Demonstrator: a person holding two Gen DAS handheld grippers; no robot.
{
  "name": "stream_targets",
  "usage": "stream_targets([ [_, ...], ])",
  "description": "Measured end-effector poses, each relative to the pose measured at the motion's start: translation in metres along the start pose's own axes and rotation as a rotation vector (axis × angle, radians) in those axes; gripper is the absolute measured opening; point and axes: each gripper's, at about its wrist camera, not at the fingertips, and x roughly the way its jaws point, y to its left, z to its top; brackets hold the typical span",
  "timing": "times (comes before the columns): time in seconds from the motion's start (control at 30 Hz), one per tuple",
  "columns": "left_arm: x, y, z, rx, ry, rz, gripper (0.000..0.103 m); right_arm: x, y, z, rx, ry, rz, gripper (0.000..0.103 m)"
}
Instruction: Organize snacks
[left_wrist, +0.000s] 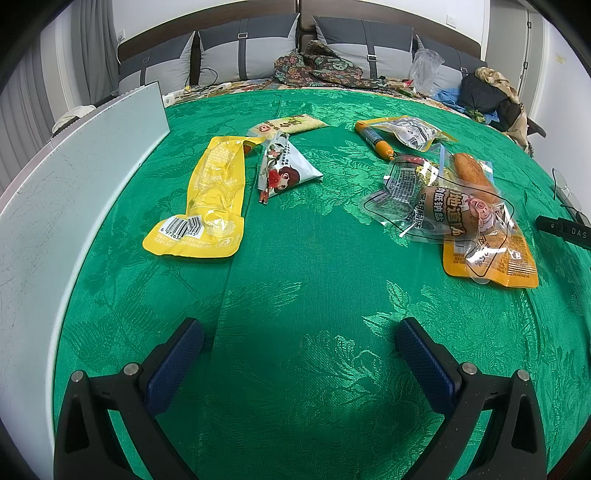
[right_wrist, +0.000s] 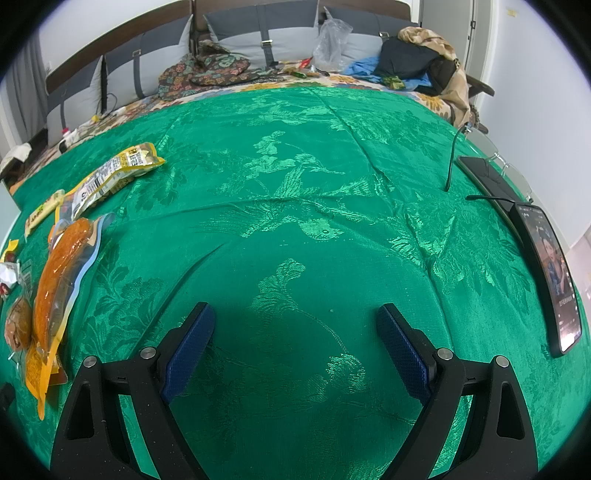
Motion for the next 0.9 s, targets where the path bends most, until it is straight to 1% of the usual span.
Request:
stream_targets([
  [0.9, 0.0004, 0.0000, 0.0003, 0.000, 0.000, 0.000, 0.103, -0.0003, 0.0000, 0.0000, 0.000, 0.000, 0.000, 0.092],
])
